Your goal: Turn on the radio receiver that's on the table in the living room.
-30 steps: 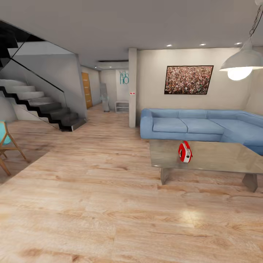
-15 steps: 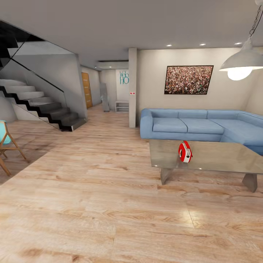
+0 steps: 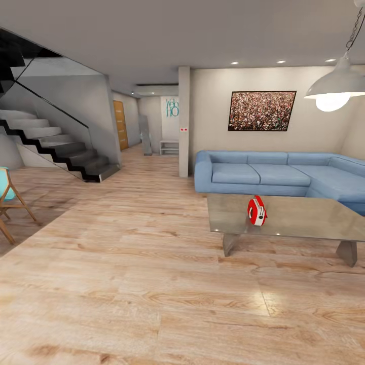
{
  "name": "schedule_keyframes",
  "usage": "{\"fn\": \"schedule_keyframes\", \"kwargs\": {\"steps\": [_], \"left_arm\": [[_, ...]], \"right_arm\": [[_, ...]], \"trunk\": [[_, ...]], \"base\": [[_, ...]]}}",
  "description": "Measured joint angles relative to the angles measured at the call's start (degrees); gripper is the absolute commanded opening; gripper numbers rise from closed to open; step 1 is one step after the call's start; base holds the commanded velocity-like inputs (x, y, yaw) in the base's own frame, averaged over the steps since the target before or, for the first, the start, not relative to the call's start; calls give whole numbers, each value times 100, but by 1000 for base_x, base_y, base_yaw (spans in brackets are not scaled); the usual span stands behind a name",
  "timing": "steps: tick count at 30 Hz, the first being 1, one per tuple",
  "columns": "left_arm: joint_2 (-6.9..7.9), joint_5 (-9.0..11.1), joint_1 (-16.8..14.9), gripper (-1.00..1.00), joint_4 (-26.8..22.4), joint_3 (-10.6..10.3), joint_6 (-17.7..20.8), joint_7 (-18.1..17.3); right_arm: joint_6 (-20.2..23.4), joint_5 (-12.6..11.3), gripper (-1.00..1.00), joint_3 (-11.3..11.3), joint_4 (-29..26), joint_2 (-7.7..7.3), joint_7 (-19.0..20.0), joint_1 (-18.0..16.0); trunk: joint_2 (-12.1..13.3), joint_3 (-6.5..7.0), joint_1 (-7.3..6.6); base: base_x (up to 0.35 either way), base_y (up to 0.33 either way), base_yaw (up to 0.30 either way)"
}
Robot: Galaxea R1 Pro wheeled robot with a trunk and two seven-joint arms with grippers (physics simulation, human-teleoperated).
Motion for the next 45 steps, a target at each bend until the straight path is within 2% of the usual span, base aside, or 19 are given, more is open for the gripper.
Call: {"fn": "schedule_keyframes", "kwargs": {"steps": [1,2,3,4,5,9,11,13,14,16,19,20,22,26,39,42,45], "left_arm": [[2,-2,0,100,-32,0,-32,0],[5,-5,3,100,-400,4,-171,-4],[4,-7,2,100,-1232,6,-128,-1],[-2,-12,-14,100,-2218,7,-8,13],[-10,-15,-6,100,-2375,8,197,46],[-30,-31,-127,100,-3150,4,1397,157],[-28,-40,-263,100,-3409,3,1778,187],[-17,-45,-465,100,-3548,2,1974,218],[-8,-46,-589,100,-3594,2,2020,227],[-2,-46,-711,100,-3665,2,2041,233],[-8,-46,-850,100,-3907,2,2056,235],[-13,-47,-882,100,-4052,2,2062,240],[-14,-46,-908,100,-4205,2,2066,242],[-25,-52,-960,100,-4396,2,2074,244],[-33,-73,-975,100,-4393,2,2079,514],[-42,-69,-975,100,-4393,2,2074,819],[-60,-58,-975,100,-4387,-4,2072,1197]], "right_arm": [[32,6,100,0,-33,-32,1,-33],[298,13,100,-3,-328,-93,2,-157],[558,18,100,-2,-1124,-105,3,-286],[826,23,100,-1,-2261,-112,5,-440],[1062,26,100,3,-2609,-116,15,-692],[1458,36,100,-17,-2769,-212,49,-1009],[1522,31,100,-23,-2844,-250,54,-1165],[1574,8,100,-28,-2881,-349,61,-1426],[1589,-15,100,-33,-2890,-485,78,-1574],[1596,-57,100,-35,-2890,-659,172,-1710],[1670,-174,100,-38,-2887,-960,573,-1850],[1776,-229,100,-38,-2888,-1065,825,-1876],[1840,-279,100,-41,-2887,-1126,1036,-1889],[1872,-336,100,-45,-2879,-1180,1225,-1902],[1823,-338,100,-43,-2872,-1179,1246,-1903],[1810,-340,100,-98,-2872,-1186,1239,-1903],[1681,-330,100,-306,-2870,-1188,1236,-1904]], "trunk": [[0,0,0],[0,-1,0],[0,-1,0],[0,1,0],[0,1,0],[0,1,0],[0,1,0],[0,1,0],[0,1,0],[0,1,0],[0,0,0],[0,0,0],[0,0,0],[0,0,0],[0,0,0],[0,0,0],[0,0,0]], "base": [[0,0,0],[0,0,0],[0,0,0],[0,0,0],[0,0,0],[0,0,0],[0,0,0],[0,0,0],[0,0,0],[0,0,0],[3,0,0],[28,0,0],[130,-2,0],[270,-48,0],[321,-88,0],[314,-170,0],[293,-203,0]]}}
